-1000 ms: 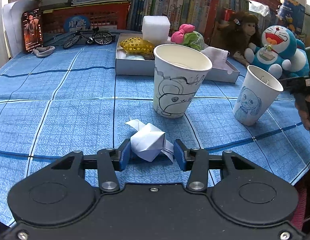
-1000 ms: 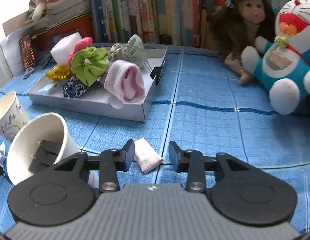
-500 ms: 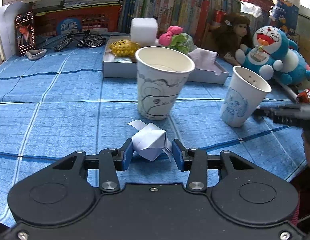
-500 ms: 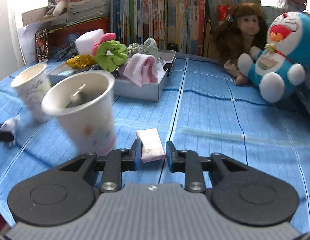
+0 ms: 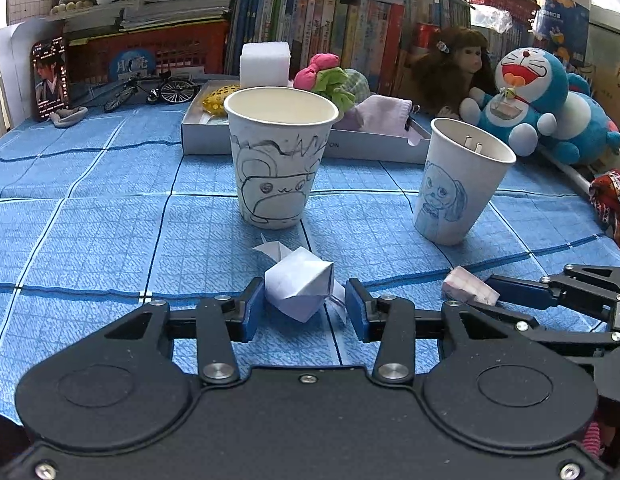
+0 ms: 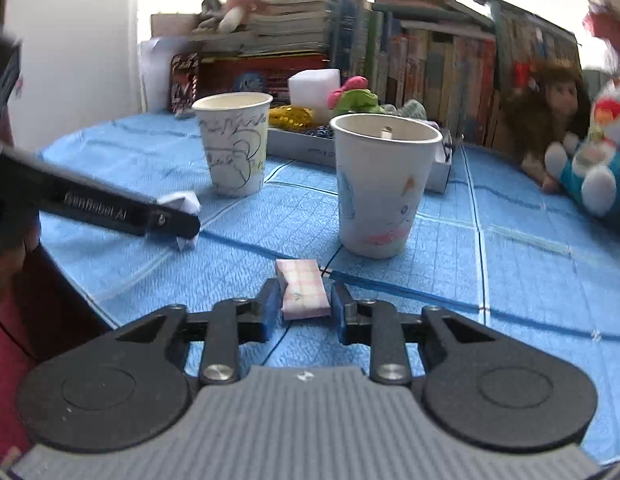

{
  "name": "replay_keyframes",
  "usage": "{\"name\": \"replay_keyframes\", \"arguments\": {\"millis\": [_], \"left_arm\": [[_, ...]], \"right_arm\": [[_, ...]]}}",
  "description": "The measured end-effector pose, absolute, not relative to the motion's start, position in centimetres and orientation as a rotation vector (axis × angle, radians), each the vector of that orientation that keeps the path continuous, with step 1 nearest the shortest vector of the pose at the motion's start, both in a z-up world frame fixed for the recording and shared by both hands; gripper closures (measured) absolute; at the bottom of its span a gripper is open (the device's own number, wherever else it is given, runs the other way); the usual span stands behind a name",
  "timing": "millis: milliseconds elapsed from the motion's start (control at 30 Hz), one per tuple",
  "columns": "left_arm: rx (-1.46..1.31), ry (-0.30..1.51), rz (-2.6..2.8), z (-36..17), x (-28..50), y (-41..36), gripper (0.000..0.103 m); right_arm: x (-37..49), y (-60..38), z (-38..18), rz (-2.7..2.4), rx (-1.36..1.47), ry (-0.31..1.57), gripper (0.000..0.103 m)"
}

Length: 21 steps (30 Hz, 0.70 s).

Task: Organize soft objects
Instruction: 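Lift and carry the paper and tissue pack with both grippers to the tray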

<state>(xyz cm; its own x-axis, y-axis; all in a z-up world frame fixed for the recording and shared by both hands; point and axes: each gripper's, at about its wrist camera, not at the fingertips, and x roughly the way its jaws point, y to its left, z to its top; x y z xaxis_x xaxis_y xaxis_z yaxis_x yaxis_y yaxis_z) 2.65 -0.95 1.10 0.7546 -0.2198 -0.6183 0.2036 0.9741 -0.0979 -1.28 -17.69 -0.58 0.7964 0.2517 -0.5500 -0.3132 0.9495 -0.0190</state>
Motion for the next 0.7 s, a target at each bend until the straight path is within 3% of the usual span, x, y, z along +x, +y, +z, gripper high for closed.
{"name": "replay_keyframes", "arguments": {"millis": [67, 267, 400, 567, 700], "left_arm": [[-0.019, 0.669, -0.224, 1.1, 2.6, -0.9, 0.062], [0.004, 0.660, -0.200, 0.8, 2.6, -0.8, 0.059], [-0.005, 0.653, -0.191, 0.7, 2.4, -0.6, 0.050], [-0.048, 0.652, -0.180, 0.8, 2.6, 0.0, 0.043], [-0.051, 0.649, -0.178, 0.7, 2.9, -0.1, 0.041]], "right_arm": [[-1.5, -18.1, -0.5, 0.276, -0.102, 0.577, 0.042], [-1.6, -20.0, -0.7, 0.091, -0.088, 0.584, 0.037], [-1.6, -20.9, -0.7, 0.059, -0.043, 0.572, 0.037], [-2.7, -20.6, -0.6, 0.240, 0.015, 0.507, 0.020], [-2.6, -19.1, -0.8, 0.258, -0.008, 0.494, 0.018]]}}
